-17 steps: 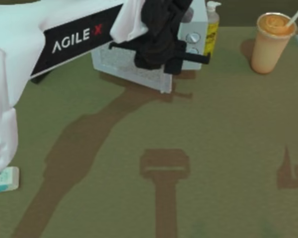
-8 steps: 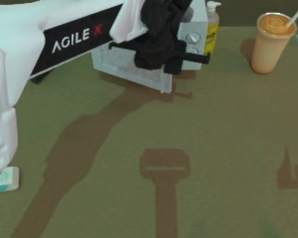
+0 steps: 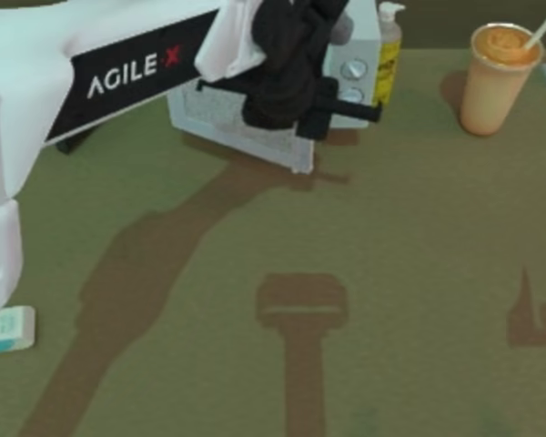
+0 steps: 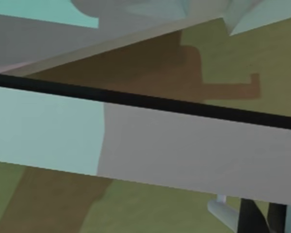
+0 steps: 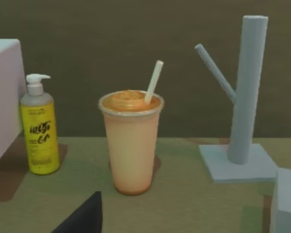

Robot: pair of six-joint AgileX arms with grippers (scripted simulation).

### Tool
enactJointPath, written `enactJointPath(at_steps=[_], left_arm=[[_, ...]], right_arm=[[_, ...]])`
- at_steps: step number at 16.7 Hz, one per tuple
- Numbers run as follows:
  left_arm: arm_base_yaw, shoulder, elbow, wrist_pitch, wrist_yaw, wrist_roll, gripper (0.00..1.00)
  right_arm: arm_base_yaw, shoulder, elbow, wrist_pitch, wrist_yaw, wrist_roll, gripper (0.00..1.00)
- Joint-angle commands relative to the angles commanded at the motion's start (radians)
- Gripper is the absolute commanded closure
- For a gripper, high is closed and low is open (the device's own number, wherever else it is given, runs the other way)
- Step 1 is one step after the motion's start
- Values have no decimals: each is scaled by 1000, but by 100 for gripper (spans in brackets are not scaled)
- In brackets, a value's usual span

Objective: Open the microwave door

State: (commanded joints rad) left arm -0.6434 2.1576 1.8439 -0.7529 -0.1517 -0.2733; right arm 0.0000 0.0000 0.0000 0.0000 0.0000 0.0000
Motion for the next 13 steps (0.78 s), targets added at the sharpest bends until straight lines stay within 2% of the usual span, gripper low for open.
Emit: enactJointPath(at_steps=[5, 13], left_arm=[[22, -74, -110, 52, 44, 89, 100], [23, -78, -115, 55, 47, 93, 100]], right_arm=[[0, 0, 0, 0, 0, 0, 0], [0, 0, 0, 0, 0, 0, 0]])
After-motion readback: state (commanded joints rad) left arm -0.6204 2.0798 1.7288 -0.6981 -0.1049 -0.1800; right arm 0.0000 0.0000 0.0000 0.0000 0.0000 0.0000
